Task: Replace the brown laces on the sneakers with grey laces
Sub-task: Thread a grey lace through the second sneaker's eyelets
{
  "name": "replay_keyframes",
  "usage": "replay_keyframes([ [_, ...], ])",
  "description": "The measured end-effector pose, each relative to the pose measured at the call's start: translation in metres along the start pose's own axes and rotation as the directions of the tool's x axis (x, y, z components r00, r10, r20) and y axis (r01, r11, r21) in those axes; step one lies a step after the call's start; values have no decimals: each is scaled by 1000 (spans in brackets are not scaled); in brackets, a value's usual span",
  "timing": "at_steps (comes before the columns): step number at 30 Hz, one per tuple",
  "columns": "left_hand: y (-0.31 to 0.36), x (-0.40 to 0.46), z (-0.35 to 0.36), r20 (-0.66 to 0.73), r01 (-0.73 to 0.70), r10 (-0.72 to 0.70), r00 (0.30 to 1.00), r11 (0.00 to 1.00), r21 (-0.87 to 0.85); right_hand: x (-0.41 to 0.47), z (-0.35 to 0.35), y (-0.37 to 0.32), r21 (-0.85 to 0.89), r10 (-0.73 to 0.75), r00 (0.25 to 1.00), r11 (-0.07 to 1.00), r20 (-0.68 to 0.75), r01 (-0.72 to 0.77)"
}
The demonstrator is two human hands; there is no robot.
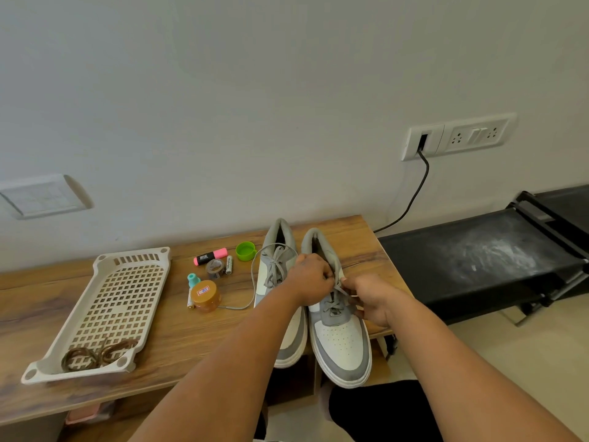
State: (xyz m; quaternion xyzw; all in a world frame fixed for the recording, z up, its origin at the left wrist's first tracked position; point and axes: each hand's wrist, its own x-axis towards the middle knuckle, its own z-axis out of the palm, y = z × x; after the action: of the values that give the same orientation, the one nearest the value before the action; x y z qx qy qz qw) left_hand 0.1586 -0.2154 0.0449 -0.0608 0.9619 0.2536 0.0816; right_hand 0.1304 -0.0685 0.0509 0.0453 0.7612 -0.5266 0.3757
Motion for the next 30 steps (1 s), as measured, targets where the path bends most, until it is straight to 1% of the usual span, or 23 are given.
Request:
replay_keyframes([
  [2, 2, -2, 0, 21, 5, -7, 1000, 998, 57, 2, -2, 1, -54, 4, 1000, 999, -4, -5],
  [4, 5, -3, 0, 38, 19, -22, 999, 997, 80, 0, -2, 0, -135, -47, 999, 990, -25, 43],
  [8, 11, -4, 3, 44, 42, -46, 998, 995, 93, 7, -6, 3, -227, -119, 992, 968, -40, 107],
  [10, 11, -3, 4, 17, 52, -52, 998, 997, 49, 6, -11, 4, -278, -141, 989, 953, -49, 122],
  [14, 9, -4, -1, -74, 19, -19, 997, 1000, -1, 0, -19, 2, -286, -159, 987, 947, -13, 149],
  [16, 9, -5, -6, -119, -8, 5, 993, 1000, -23, -1, -21, 2, -355, -169, 986, 921, 8, 161],
  [19, 9, -8, -11, -146, -35, 28, 989, 998, -42, -2, -23, 2, -454, -177, 984, 875, 20, 166],
  [22, 12, -11, -11, -122, -45, 41, 992, 999, -30, 2, -26, 2, -534, -196, 981, 829, 3, 168],
  [25, 17, -13, -25, -70, -43, 42, 997, 999, -21, 3, -27, 2, -604, -205, 977, 786, -51, 134],
  [27, 21, -20, -39, -55, -31, 29, 998, 999, -29, -2, -25, -2, -596, -277, 956, 785, -94, 168],
  [28, 23, -25, -47, -61, -16, 12, 998, 998, -67, -5, -23, -5, -594, -353, 928, 775, -122, 217],
  [30, 27, -40, -58, -80, 21, -41, 996, 973, -229, -16, -18, -11, -583, -534, 834, 726, -142, 366],
])
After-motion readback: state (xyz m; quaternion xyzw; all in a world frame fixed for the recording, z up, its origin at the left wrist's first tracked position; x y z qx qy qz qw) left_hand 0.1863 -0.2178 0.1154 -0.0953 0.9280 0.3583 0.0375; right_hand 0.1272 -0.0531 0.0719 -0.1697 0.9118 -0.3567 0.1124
